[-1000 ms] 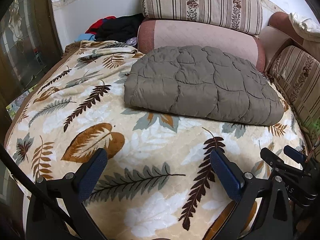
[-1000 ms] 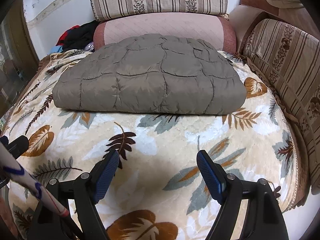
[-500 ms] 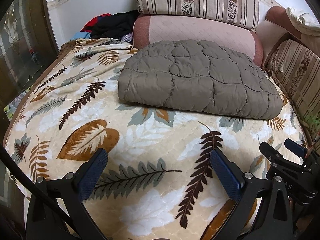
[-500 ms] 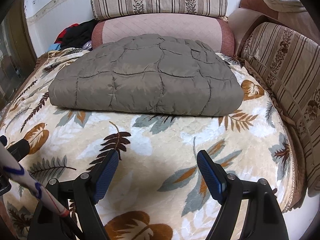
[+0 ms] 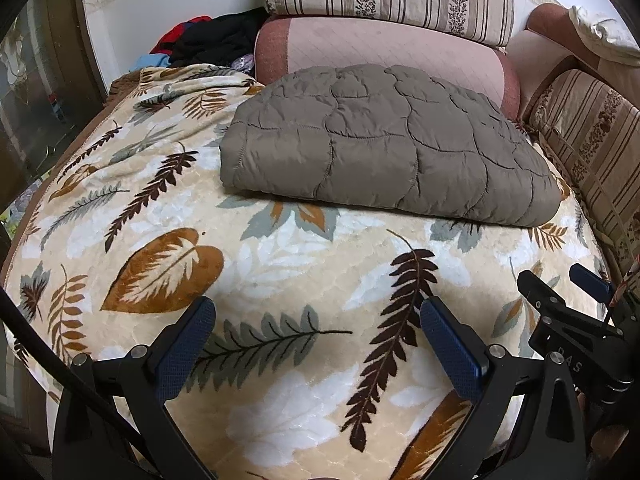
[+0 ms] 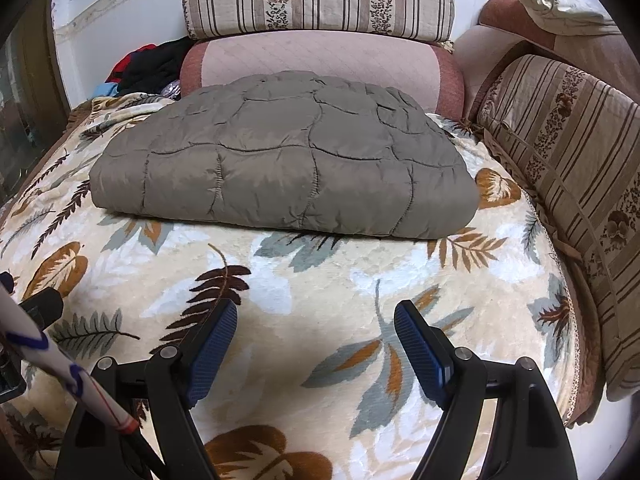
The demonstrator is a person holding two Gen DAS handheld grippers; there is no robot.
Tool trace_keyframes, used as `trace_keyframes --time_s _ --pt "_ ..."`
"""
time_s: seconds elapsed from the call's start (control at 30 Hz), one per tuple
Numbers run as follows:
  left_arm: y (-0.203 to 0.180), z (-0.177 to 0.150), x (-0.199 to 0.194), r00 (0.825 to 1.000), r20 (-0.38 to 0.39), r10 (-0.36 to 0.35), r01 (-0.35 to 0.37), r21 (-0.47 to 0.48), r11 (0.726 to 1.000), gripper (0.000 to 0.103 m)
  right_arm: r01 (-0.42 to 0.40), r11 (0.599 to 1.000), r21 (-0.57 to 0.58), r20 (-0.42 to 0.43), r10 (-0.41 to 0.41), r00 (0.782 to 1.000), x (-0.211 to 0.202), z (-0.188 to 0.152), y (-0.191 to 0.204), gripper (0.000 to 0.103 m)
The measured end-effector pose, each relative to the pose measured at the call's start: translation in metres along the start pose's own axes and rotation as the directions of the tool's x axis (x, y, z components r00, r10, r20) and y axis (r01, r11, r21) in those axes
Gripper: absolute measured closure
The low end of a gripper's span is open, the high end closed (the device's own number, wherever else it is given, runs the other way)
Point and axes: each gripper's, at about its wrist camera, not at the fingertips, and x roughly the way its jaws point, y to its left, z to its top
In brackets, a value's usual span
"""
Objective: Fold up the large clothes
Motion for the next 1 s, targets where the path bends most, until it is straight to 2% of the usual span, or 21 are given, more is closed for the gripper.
trace_keyframes --time_s 1.0 --pt "-0.002 -0.002 0.017 0.999 -0.039 0.006 -0.006 0.012 1.0 0.001 0.013 1.0 0.008 -0.036 -0.012 0.999 0.017 -0.001 -0.005 0.018"
